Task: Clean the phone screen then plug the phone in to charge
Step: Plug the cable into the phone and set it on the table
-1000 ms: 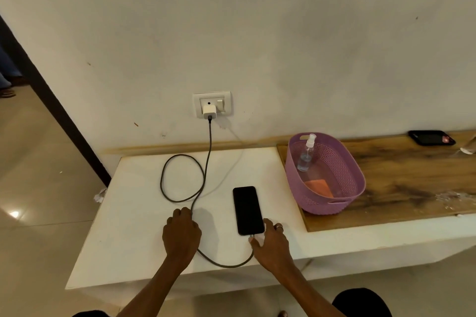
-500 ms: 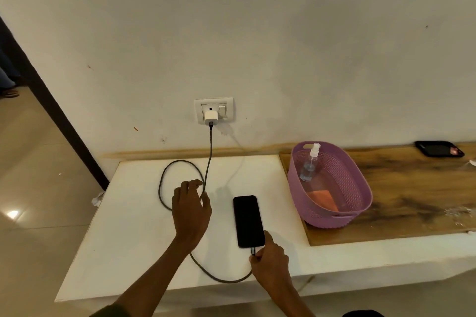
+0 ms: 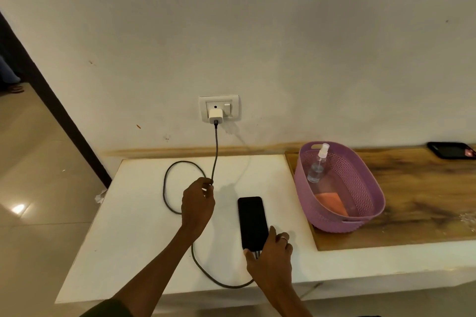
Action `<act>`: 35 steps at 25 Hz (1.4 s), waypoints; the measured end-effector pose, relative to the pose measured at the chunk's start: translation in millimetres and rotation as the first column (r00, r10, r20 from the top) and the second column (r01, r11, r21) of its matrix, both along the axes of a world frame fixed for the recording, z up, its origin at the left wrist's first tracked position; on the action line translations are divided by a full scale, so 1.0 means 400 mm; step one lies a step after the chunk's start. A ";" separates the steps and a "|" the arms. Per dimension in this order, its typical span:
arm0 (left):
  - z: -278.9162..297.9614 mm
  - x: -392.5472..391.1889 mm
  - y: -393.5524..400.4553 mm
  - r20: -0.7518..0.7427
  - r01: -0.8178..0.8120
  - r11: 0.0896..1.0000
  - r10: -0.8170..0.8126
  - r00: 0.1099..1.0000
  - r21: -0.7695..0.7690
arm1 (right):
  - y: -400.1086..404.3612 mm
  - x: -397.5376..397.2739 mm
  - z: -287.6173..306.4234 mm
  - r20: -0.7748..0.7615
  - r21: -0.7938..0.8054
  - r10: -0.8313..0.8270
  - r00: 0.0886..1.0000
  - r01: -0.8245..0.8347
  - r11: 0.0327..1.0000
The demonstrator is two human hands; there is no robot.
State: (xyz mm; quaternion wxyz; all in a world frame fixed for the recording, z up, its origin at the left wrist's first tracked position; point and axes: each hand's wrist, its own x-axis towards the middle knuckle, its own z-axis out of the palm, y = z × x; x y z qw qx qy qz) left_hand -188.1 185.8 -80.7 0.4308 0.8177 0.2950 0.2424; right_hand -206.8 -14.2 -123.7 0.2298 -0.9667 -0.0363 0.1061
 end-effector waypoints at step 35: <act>-0.047 0.072 0.011 -0.117 0.074 0.987 -0.092 0.989 -0.146 | 0.200 0.346 0.027 -0.137 -0.080 0.036 0.990 -0.048 0.996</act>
